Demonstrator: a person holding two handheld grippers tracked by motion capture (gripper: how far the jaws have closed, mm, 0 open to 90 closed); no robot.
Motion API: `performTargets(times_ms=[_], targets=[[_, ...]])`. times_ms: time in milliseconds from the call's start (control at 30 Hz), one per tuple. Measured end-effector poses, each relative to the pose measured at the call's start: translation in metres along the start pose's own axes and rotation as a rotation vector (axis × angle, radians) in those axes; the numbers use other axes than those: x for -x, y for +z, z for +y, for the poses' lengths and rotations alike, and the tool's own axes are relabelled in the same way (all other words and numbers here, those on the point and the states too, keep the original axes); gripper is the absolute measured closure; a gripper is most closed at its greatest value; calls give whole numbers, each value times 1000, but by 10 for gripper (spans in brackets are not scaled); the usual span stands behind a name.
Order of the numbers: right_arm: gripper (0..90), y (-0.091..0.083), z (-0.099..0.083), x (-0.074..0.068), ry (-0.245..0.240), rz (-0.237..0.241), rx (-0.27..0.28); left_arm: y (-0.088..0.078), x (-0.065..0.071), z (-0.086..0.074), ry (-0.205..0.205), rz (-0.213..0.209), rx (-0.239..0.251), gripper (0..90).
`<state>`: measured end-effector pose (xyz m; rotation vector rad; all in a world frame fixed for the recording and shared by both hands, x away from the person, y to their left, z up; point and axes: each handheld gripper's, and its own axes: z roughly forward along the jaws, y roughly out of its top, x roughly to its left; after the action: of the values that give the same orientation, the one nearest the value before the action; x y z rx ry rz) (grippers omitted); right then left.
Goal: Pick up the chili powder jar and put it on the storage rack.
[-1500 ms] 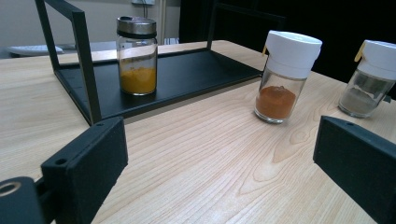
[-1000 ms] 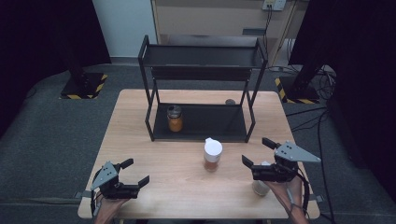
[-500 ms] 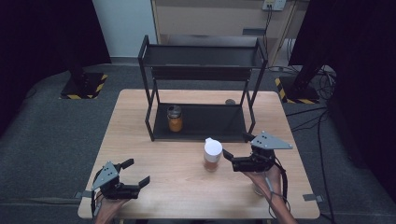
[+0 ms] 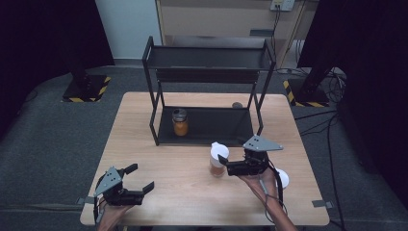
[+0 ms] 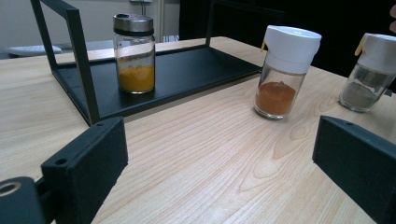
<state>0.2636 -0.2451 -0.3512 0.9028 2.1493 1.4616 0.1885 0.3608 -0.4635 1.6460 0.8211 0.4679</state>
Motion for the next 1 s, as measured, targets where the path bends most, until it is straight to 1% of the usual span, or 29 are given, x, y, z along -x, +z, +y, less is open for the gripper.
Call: performTargets(times_ms=[100, 300, 467, 533, 600, 633, 733, 800, 867, 1000], targets=[[75, 7, 0, -4, -10, 0, -12, 0, 0, 0, 0, -1, 1, 23], [76, 22, -3, -5, 5, 5, -30, 0, 0, 0, 0, -1, 2, 23], [80, 35, -5, -8, 9, -6, -54, 0, 0, 0, -1, -2, 3, 23], [83, 39, -7, -10, 9, -21, -61, 0, 0, 0, -1, -3, 3, 23], [89, 43, -9, -8, 20, -21, -69, 0, -1, 0, 0, -4, 3, 24], [95, 45, -11, -9, 16, -29, -73, 0, -1, 0, 1, -5, 2, 24], [106, 50, -14, -9, 21, -35, -82, 0, 0, 0, 2, -4, 4, 23], [131, 52, -17, -8, 23, -41, -85, -1, 0, 0, 1, -3, 5, 23], [146, 54, -20, -6, 28, -34, -92, -1, -1, -1, 0, -3, 5, 23], [166, 57, -22, -10, 7, -45, -100, 0, 0, 0, 1, -4, 4, 24]])
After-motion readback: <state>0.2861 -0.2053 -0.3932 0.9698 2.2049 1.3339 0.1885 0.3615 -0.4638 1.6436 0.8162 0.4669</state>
